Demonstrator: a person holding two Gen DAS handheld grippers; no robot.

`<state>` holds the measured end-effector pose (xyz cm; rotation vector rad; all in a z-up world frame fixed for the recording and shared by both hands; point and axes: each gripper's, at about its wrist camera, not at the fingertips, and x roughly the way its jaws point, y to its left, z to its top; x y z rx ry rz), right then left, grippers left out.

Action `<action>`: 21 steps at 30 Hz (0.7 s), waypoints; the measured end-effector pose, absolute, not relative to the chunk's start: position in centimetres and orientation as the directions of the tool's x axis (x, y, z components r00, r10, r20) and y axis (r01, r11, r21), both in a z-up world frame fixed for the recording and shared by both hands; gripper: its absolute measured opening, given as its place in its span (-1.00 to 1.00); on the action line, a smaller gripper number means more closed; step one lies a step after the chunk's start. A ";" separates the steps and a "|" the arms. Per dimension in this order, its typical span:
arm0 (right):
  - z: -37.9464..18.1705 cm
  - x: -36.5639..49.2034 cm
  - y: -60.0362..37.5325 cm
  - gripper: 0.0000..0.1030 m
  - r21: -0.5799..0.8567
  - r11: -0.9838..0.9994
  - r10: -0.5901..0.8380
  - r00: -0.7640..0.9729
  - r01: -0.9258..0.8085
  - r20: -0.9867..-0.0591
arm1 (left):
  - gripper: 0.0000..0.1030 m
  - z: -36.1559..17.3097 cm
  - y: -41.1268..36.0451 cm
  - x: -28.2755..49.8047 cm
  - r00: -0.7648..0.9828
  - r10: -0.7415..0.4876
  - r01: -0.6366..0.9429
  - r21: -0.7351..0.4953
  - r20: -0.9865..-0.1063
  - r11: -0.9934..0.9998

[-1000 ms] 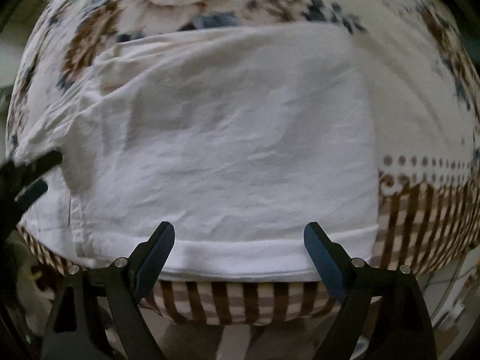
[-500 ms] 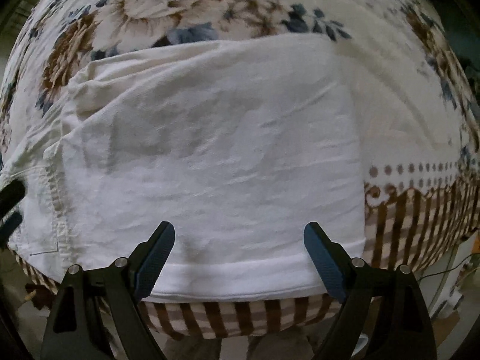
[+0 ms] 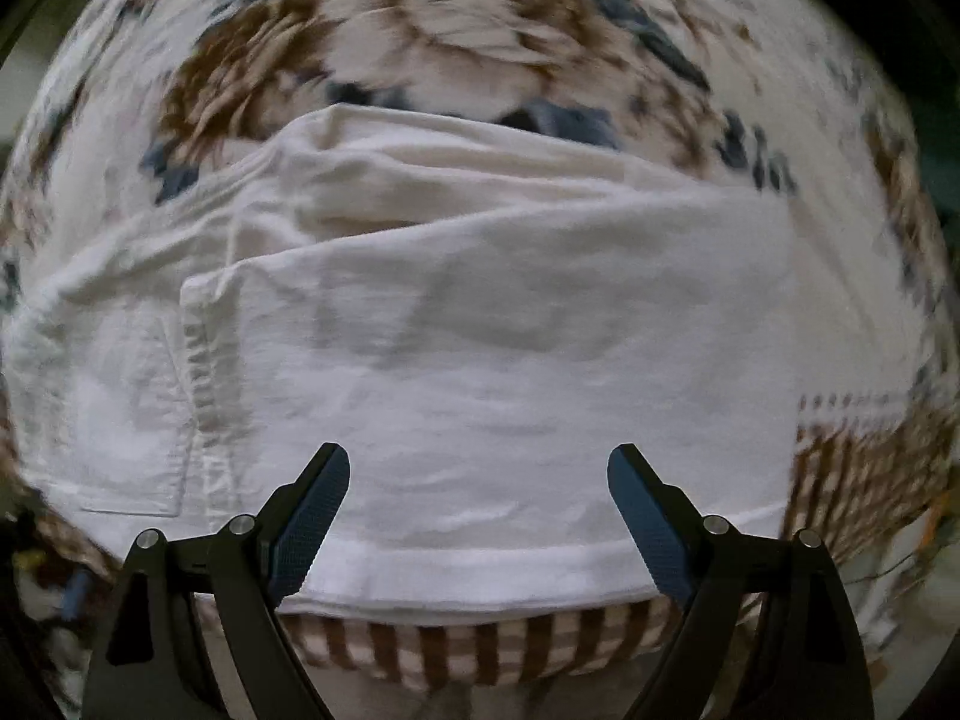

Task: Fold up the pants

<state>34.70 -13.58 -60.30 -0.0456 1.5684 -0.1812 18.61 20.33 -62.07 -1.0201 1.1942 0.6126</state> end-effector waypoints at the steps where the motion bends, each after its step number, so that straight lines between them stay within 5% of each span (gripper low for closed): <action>1: -60.3 34.9 -12.7 0.75 -0.185 0.981 -0.187 0.014 0.064 -0.982 | 0.73 -62.5 20.8 18.8 0.309 -0.117 -0.841 -0.329 -0.944 0.429; 5: -60.7 35.5 -11.1 0.75 -0.216 0.974 -0.217 0.016 0.062 -0.976 | 0.47 -63.7 21.3 20.7 0.349 -0.121 -0.822 -0.366 -0.929 0.436; 6: -60.9 35.6 -10.9 0.75 -0.215 0.974 -0.216 0.008 0.067 -0.976 | 0.32 -63.9 21.4 21.2 0.365 -0.127 -0.810 -0.382 -0.922 0.445; 7: -61.3 35.4 -10.7 0.75 -0.212 0.975 -0.213 0.001 0.065 -0.977 | -0.07 -63.9 21.6 21.5 0.383 -0.132 -0.795 -0.399 -0.914 0.457; 10: -62.6 33.9 -11.2 0.75 -0.210 0.976 -0.210 -0.008 0.056 -0.978 | -0.51 -63.3 22.0 21.7 0.425 -0.142 -0.772 -0.440 -0.894 0.458; 17: -63.7 33.4 -12.5 0.75 -0.207 0.976 -0.206 -0.018 0.073 -0.978 | -0.60 -59.6 20.6 20.8 0.542 -0.150 -0.628 -0.517 -0.827 0.582; 21: -64.3 33.6 -13.8 0.75 -0.186 0.977 -0.183 -0.039 0.107 -0.982 | -0.35 -63.0 22.5 21.4 0.512 -0.203 -0.668 -0.536 -0.834 0.517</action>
